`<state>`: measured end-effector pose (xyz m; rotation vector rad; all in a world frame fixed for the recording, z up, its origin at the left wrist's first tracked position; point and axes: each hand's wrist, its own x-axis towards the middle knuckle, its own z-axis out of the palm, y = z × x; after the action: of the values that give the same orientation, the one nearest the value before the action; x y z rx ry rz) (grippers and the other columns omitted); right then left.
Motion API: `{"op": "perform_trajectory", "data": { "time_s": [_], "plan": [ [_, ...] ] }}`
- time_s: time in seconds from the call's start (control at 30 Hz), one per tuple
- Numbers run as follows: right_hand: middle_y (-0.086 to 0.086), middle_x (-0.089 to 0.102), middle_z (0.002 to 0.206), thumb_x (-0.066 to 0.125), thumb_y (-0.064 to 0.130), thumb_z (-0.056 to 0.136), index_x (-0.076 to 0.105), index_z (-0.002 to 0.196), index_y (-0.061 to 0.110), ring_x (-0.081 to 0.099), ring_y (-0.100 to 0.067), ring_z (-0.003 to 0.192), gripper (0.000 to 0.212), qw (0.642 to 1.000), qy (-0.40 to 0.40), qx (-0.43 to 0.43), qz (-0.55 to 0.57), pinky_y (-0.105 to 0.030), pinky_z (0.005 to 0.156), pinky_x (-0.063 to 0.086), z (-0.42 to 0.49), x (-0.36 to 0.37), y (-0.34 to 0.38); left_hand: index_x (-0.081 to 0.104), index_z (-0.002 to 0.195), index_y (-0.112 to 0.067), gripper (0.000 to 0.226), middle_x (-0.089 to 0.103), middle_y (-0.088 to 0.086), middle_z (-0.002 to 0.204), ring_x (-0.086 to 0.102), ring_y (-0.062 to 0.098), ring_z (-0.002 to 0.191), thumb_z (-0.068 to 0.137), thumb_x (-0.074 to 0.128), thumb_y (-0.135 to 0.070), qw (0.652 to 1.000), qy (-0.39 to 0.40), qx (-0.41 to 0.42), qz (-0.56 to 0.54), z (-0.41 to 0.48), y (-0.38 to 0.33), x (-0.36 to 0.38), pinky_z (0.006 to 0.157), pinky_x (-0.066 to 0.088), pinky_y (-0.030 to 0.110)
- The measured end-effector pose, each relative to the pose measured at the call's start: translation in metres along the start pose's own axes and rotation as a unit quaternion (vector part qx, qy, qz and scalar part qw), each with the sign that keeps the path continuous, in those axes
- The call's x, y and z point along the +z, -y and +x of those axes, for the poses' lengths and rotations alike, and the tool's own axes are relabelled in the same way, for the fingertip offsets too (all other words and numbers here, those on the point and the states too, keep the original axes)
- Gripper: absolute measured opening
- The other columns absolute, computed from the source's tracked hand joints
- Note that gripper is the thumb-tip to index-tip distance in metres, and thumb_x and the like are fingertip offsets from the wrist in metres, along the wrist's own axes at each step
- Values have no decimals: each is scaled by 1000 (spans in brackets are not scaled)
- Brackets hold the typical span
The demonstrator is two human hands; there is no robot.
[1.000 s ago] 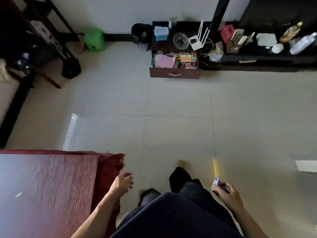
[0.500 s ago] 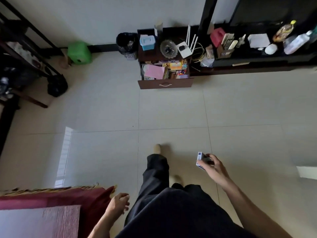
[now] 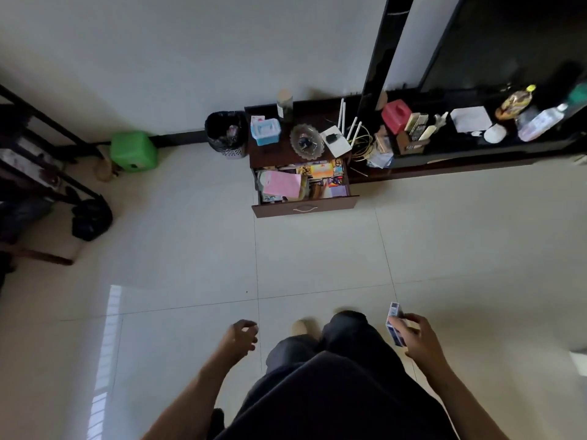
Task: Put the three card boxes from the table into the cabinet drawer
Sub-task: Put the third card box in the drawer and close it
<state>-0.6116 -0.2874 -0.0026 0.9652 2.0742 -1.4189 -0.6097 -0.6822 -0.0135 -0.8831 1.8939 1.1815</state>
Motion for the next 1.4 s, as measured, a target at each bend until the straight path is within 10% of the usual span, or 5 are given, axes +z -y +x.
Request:
{"op": "perform_trajectory", "data": {
  "time_s": [0.57,0.9,1.13,1.4],
  "plan": [
    [3,70,106,71,50,88,61,117,25,68,-13,91,40,998,60,-9,-13,-29,63,48,214,15,228,63,114,-10,23,69,10,82,62,19,63,96,52,-18,998,-24,-50,10,92,-203,-51,57,47,27],
    [1,68,114,74,53,83,44,140,35,67,-8,101,67,997,58,-41,-41,-32,83,52,296,72,338,62,102,-6,11,60,-5,74,53,2,62,97,52,-7,996,0,-74,55,161,-252,-106,44,37,1],
    [14,71,111,74,52,74,61,101,50,68,-7,98,30,997,24,-30,-65,-25,74,49,320,105,391,63,115,-4,26,68,15,84,59,24,67,97,50,-17,998,16,-57,-15,249,-359,-158,58,43,27],
    [16,67,112,75,51,81,58,121,33,62,11,95,47,996,26,5,-91,-11,69,44,349,128,406,64,112,-8,23,67,13,87,59,21,70,96,50,-18,995,48,-51,-69,301,-444,-145,62,47,27]
  ]
}}
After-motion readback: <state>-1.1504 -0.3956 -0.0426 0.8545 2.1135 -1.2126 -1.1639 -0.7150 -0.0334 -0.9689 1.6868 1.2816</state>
